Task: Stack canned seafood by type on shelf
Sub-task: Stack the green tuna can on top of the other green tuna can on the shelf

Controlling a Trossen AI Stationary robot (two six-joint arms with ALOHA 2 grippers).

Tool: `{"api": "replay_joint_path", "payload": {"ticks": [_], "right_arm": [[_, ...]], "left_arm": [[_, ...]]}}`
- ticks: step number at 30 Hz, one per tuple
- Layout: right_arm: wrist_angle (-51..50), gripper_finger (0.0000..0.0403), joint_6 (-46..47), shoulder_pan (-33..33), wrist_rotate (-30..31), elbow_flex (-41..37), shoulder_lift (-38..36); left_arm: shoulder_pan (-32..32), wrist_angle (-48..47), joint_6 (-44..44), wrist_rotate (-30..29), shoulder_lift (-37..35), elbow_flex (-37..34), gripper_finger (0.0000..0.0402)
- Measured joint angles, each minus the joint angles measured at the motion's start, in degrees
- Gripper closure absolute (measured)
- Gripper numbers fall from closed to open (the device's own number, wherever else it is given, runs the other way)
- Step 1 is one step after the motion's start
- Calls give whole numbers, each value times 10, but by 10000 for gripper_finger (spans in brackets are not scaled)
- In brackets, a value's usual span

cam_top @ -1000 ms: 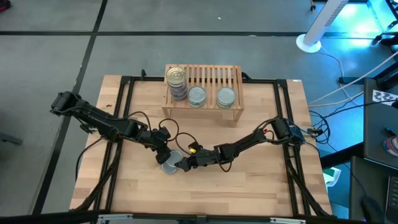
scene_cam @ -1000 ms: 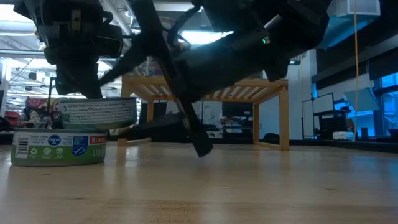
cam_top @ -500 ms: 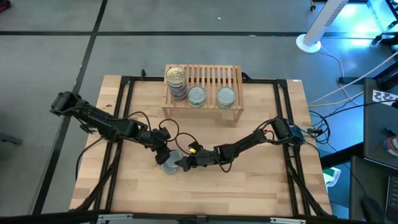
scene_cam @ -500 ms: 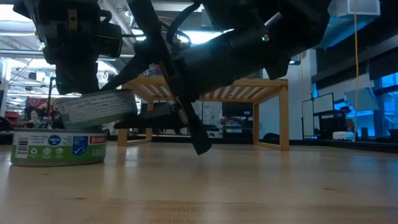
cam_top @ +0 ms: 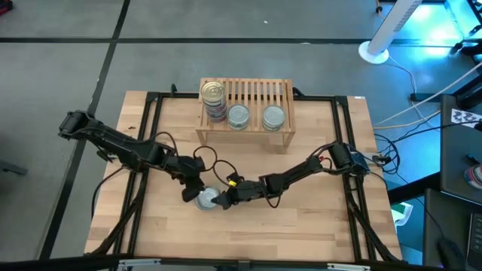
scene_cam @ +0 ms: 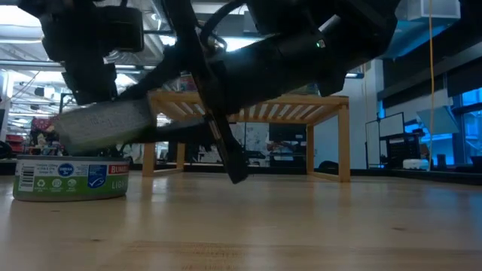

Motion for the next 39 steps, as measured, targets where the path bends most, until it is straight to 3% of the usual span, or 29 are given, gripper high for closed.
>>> {"api": "replay_joint_path", "payload": {"ticks": [5,12,21,31,39], "right_arm": [[24,264,2,0,-33,0,0],[46,263,21,-1,-75,0,-7],[14,265,-44,-3,-86,0,-94],[-143,263,-133,-33,-32,-1,-252],[-271,262,-177,-98,33,-1,-374]], "left_arm": [[3,-1,13,-4,-34,0,282],[4,-1,33,-22,-106,0,302],[4,-1,52,-65,-208,0,330],[3,8,111,-102,-260,0,352],[3,156,221,-178,-244,0,371]]}}
